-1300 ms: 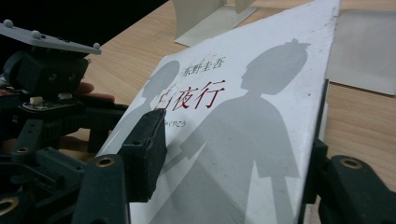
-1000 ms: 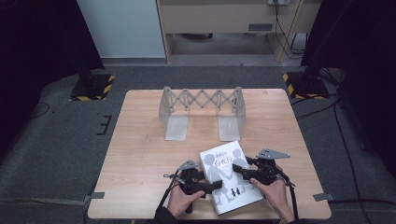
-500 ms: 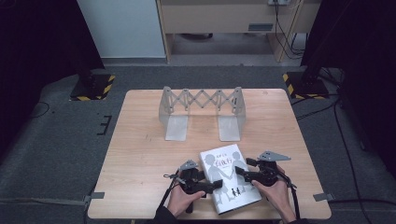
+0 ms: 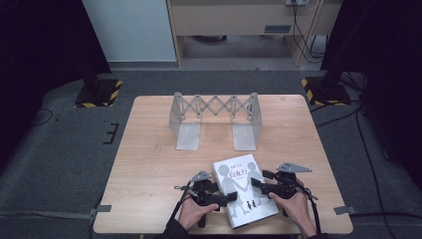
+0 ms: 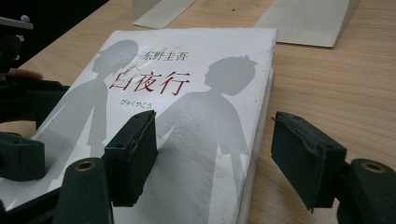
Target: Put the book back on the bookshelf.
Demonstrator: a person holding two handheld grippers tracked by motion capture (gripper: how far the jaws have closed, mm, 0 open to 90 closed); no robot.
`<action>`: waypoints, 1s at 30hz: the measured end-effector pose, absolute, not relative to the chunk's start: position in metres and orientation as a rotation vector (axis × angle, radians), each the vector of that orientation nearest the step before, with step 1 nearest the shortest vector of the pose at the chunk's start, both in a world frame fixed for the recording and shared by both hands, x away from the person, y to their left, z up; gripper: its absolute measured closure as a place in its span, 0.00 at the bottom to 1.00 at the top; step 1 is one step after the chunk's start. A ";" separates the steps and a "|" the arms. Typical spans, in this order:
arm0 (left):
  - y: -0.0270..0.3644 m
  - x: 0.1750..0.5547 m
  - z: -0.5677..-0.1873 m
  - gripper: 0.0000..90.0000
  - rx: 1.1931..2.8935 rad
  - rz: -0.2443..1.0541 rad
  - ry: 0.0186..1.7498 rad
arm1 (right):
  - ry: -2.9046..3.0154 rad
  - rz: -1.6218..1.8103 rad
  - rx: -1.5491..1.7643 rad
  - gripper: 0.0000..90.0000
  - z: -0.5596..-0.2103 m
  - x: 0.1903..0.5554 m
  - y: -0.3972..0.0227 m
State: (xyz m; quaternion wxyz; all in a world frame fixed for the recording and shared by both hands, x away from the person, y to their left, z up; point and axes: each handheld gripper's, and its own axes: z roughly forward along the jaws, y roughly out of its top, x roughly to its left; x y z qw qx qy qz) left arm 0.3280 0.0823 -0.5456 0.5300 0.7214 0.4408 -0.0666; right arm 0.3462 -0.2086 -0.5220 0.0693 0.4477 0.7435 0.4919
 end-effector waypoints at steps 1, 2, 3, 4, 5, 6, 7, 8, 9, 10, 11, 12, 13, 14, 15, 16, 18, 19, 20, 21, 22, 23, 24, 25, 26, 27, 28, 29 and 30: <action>0.083 0.328 -0.546 0.06 1.719 -0.156 1.055 | 2.238 1.485 1.351 0.35 -0.522 0.346 -0.208; 0.083 0.328 -0.546 0.07 1.712 -0.158 1.062 | 2.238 1.497 1.364 0.35 -0.523 0.346 -0.207; 0.084 0.328 -0.546 0.08 1.703 -0.165 1.071 | 2.242 1.505 1.365 0.35 -0.523 0.346 -0.206; 0.084 0.328 -0.546 0.10 1.703 -0.165 1.071 | 2.246 1.514 1.370 0.35 -0.524 0.346 -0.205; 0.085 0.328 -0.545 0.11 1.699 -0.168 1.085 | 2.248 1.517 1.367 0.35 -0.524 0.347 -0.204; 0.085 0.328 -0.545 0.11 1.699 -0.167 1.088 | 2.245 1.519 1.375 0.35 -0.524 0.347 -0.203; 0.085 0.328 -0.545 0.11 1.702 -0.166 1.089 | 2.247 1.521 1.378 0.35 -0.524 0.347 -0.203; 0.085 0.328 -0.545 0.11 1.702 -0.165 1.088 | 2.248 1.524 1.385 0.35 -0.525 0.347 -0.203; 0.085 0.328 -0.545 0.11 1.703 -0.165 1.088 | 2.244 1.528 1.395 0.35 -0.525 0.347 -0.203; 0.085 0.328 -0.545 0.11 1.706 -0.167 1.087 | 2.246 1.526 1.397 0.35 -0.525 0.347 -0.203; 0.085 0.329 -0.544 0.11 1.713 -0.170 1.089 | 2.242 1.537 1.410 0.36 -0.525 0.347 -0.203; 0.085 0.329 -0.543 0.11 1.720 -0.173 1.090 | 2.243 1.555 1.432 0.36 -0.525 0.348 -0.202; 0.085 0.329 -0.543 0.12 1.720 -0.173 1.090 | 2.243 1.555 1.432 0.36 -0.525 0.348 -0.202; 0.085 0.329 -0.543 0.12 1.723 -0.178 1.090 | 2.248 1.558 1.427 0.37 -0.525 0.348 -0.201; 0.086 0.330 -0.542 0.12 1.728 -0.184 1.094 | 2.253 1.557 1.419 0.37 -0.524 0.348 -0.200; 0.086 0.329 -0.542 0.12 1.719 -0.186 1.108 | 2.253 1.558 1.416 0.37 -0.524 0.348 -0.200; 0.086 0.329 -0.542 0.14 1.713 -0.193 1.117 | 2.244 1.568 1.410 0.40 -0.524 0.348 -0.200; 0.088 0.330 -0.541 0.15 1.716 -0.198 1.114 | 2.240 1.574 1.408 0.42 -0.523 0.348 -0.200; 0.088 0.330 -0.541 0.16 1.713 -0.195 1.113 | 2.236 1.582 1.406 0.44 -0.522 0.348 -0.200; 0.088 0.330 -0.539 0.16 1.717 -0.191 1.104 | 2.235 1.580 1.395 0.44 -0.521 0.348 -0.200; 0.087 0.329 -0.538 0.16 1.723 -0.181 1.097 | 2.233 1.585 1.393 0.45 -0.520 0.348 -0.201; 0.087 0.329 -0.536 0.16 1.726 -0.168 1.089 | 2.225 1.590 1.399 0.45 -0.519 0.348 -0.201; 0.086 0.329 -0.534 0.16 1.730 -0.155 1.079 | 2.222 1.594 1.401 0.45 -0.517 0.348 -0.201; 0.086 0.329 -0.532 0.17 1.729 -0.142 1.076 | 2.217 1.598 1.396 0.45 -0.516 0.348 -0.201; 0.088 0.329 -0.529 0.19 1.717 -0.140 1.077 | 2.209 1.601 1.389 0.46 -0.514 0.347 -0.201; 0.089 0.329 -0.527 0.21 1.705 -0.135 1.072 | 2.202 1.608 1.380 0.46 -0.513 0.347 -0.202; 0.089 0.329 -0.527 0.24 1.705 -0.135 1.072 | 2.193 1.615 1.368 0.47 -0.511 0.348 -0.202; 0.091 0.329 -0.522 0.25 1.699 -0.108 1.061 | 2.173 1.630 1.351 0.48 -0.509 0.348 -0.202; 0.091 0.329 -0.522 0.26 1.699 -0.108 1.061 | 2.156 1.641 1.340 0.49 -0.508 0.348 -0.202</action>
